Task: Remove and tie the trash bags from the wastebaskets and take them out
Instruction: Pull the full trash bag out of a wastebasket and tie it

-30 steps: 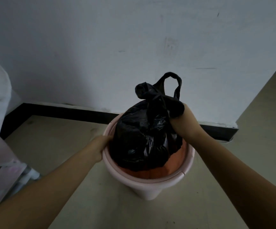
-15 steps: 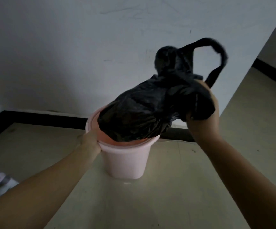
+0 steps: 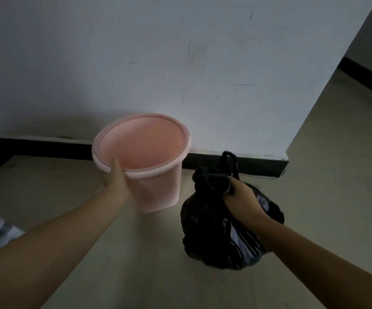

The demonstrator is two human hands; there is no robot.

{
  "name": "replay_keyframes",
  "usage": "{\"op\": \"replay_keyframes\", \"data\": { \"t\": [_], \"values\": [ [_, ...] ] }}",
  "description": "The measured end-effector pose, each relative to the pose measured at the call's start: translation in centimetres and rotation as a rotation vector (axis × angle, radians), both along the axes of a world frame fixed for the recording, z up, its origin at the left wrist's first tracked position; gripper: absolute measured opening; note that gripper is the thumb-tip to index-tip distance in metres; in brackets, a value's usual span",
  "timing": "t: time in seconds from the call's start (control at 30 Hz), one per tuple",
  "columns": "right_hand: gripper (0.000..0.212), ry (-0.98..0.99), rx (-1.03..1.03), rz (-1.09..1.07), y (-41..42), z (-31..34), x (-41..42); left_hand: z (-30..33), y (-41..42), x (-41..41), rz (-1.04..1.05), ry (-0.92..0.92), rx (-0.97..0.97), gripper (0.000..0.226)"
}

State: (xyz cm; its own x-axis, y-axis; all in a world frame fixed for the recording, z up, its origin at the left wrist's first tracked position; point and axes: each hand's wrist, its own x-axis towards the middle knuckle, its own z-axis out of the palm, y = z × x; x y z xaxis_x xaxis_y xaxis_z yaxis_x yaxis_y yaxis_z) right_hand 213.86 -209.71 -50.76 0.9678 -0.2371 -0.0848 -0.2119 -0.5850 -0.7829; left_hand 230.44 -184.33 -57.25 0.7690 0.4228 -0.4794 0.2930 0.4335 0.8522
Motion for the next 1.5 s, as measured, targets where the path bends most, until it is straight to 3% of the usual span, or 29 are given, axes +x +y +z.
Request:
{"op": "replay_keyframes", "data": {
  "t": [0.07, 0.13, 0.2, 0.27, 0.33, 0.43, 0.53, 0.63, 0.73, 0.8, 0.87, 1.0, 1.07, 1.17, 1.27, 1.3, 1.37, 1.5],
  "values": [
    [0.024, 0.182, -0.021, 0.031, -0.2, -2.4, -0.2, 0.7, -2.3, -3.2, -0.159, 0.048, 0.006, 0.065],
    [0.027, 0.308, 0.005, 0.072, -0.3, -3.5, -0.5, 1.0, -5.0, -6.4, -0.351, 0.116, 0.048, 0.070],
    [0.028, 0.305, 0.050, 0.091, -0.3, -3.6, -0.6, 1.7, -7.5, -8.8, -0.603, 0.170, 0.070, 0.066],
    [0.026, 0.273, 0.118, 0.119, -0.4, -3.0, -0.6, 3.6, -9.6, -10.8, -0.928, 0.118, 0.150, 0.050],
    [0.021, 0.272, 0.191, 0.186, -0.5, -2.3, -0.9, 4.9, -11.2, -11.9, -1.189, 0.040, 0.307, 0.052],
    [0.045, 0.303, 0.197, 0.253, -1.2, -2.1, -1.1, 5.2, -11.8, -12.3, -1.350, 0.010, 0.499, 0.041],
    [0.075, 0.212, 0.077, 0.132, -1.9, -1.7, -0.6, 4.8, -10.5, -11.0, -1.266, -0.116, 0.653, 0.021],
    [0.081, 0.068, 0.006, -0.093, -3.6, -1.4, 0.2, 5.3, -8.9, -9.4, -1.027, -0.222, 0.701, 0.014],
    [0.066, 0.098, -0.194, -0.169, -5.5, -1.7, 0.8, 6.1, -7.7, -8.2, -0.947, -0.288, 0.850, 0.011],
    [0.037, 0.113, -0.226, -0.169, -6.2, -1.6, 1.2, 6.5, -7.3, -7.9, -0.980, -0.341, 0.986, 0.020],
    [0.015, 0.053, -0.104, -0.161, -6.2, -1.3, 1.5, 6.7, -6.9, -7.9, -1.012, -0.429, 1.122, 0.029],
    [0.016, -0.149, 0.253, -0.210, -5.7, 0.6, 1.8, 7.0, -6.6, -7.6, -1.052, -0.521, 1.369, 0.039],
    [0.018, -0.255, 0.399, -0.224, -5.4, 2.5, 1.7, 7.3, -6.3, -7.1, -1.151, -0.423, 1.441, 0.042],
    [0.026, -0.409, 0.699, -0.185, -4.9, 5.6, 1.5, 7.8, -5.5, -6.5, -1.484, -0.203, 1.492, 0.046],
    [0.020, -0.458, 0.987, -0.158, -5.0, 7.2, 1.8, 8.3, -5.0, -7.1, -1.768, 0.090, 1.641, 0.018],
    [0.015, -0.451, 1.066, -0.150, -5.1, 7.3, 2.0, 8.3, -4.8, -7.3, -1.764, 0.151, 1.734, 0.012],
    [0.013, -0.419, 1.122, -0.122, -4.9, 7.2, 2.0, 8.2, -4.4, -7.3, -1.640, 0.146, 1.844, 0.021],
    [0.016, -0.303, 0.851, 0.030, -3.0, 5.9, 1.5, 9.9, -5.9, -7.8, -1.267, -0.320, 1.615, 0.026]
  ]
}}
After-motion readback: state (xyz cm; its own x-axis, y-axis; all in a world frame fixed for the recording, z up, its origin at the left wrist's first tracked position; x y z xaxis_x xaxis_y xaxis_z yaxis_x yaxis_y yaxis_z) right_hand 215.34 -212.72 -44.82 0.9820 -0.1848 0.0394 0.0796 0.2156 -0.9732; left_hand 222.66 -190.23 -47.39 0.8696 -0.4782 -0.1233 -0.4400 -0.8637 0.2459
